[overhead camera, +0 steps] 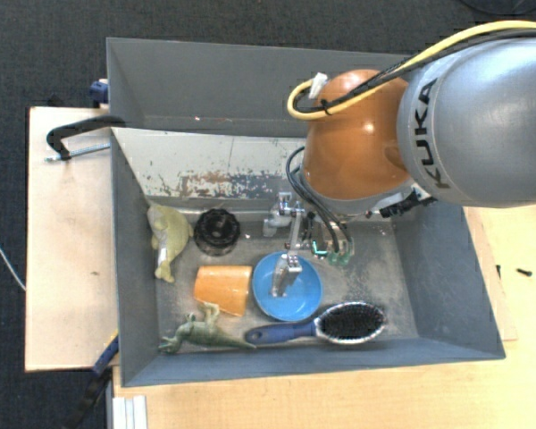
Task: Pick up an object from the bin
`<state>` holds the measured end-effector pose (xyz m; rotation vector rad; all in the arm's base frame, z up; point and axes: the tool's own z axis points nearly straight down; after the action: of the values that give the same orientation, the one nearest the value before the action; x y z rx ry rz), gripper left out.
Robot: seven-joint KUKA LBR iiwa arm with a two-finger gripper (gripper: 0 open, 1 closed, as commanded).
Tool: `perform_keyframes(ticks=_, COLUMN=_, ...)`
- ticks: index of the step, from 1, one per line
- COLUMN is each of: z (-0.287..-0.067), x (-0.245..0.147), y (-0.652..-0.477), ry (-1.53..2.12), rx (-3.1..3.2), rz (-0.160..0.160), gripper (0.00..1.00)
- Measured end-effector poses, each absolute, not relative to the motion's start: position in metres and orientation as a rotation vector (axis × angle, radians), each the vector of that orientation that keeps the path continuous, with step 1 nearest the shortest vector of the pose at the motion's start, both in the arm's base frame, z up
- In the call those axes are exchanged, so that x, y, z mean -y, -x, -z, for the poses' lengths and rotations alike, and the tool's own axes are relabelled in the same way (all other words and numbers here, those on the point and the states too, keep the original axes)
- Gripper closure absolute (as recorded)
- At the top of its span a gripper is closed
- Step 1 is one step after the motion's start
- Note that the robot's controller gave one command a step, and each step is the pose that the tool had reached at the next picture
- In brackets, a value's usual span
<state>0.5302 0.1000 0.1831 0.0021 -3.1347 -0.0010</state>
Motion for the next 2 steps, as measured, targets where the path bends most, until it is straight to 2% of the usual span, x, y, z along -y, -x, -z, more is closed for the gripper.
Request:
perform_keyframes(ticks=1, z=-0.0777, x=-0.0995, y=-0.5269, ry=-1.023, rx=2.997, rz=-0.002, gripper=0.0)
perform_keyframes(ticks=2, z=-0.0809, x=-0.1006, y=-0.5312, ry=-1.03, rx=3.014, rz=-0.003, gripper=1.0)
